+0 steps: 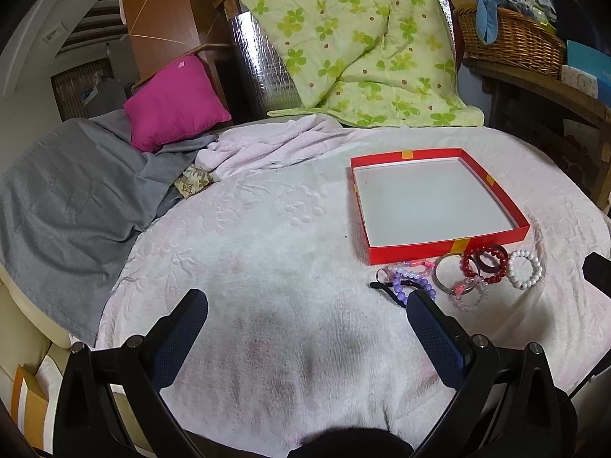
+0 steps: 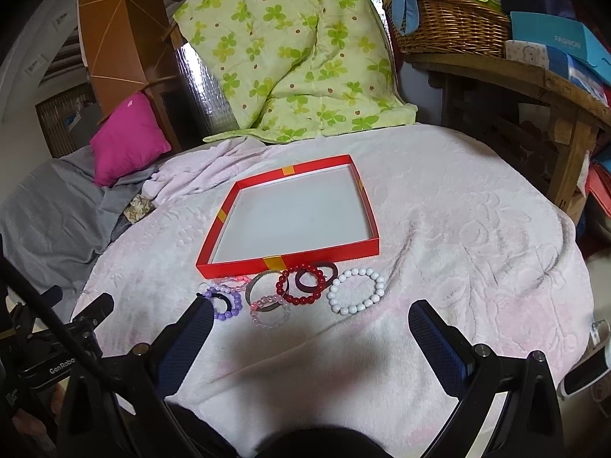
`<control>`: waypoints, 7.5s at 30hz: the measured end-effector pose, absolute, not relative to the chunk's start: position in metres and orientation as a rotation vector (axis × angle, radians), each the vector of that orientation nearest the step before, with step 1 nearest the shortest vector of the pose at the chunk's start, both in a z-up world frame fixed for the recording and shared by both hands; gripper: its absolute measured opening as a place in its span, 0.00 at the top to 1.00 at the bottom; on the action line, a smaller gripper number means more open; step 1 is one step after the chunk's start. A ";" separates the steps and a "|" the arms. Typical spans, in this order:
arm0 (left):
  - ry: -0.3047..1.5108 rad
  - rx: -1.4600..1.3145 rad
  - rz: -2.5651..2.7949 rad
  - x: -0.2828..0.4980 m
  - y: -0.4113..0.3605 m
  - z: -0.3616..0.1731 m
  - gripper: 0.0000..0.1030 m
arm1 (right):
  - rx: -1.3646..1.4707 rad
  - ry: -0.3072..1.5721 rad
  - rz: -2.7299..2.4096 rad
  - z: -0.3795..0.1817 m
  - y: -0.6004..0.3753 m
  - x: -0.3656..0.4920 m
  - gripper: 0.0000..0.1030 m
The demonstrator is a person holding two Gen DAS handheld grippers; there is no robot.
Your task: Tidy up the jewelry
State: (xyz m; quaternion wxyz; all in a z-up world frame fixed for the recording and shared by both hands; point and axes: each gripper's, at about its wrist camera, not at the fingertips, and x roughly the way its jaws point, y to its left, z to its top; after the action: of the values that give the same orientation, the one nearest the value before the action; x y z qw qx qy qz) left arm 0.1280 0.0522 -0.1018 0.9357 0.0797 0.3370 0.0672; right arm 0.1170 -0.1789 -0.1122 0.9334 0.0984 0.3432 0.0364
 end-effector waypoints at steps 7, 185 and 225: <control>0.723 0.165 0.135 0.144 0.052 -0.113 0.00 | 0.210 0.728 0.077 -0.125 -0.183 0.134 0.00; 0.913 -0.061 -0.368 0.162 0.013 -0.171 0.47 | 0.642 0.853 0.339 -0.208 -0.217 0.148 0.51; 1.053 -0.171 -0.531 0.222 -0.024 -0.215 0.56 | 0.612 0.824 0.320 -0.202 -0.234 0.195 0.59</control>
State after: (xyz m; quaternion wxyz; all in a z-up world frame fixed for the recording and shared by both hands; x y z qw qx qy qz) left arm 0.2217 -0.0236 -0.2151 0.8278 -0.0807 0.4958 -0.2499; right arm 0.1950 -0.2336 -0.2019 0.8591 0.2914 0.3923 0.1523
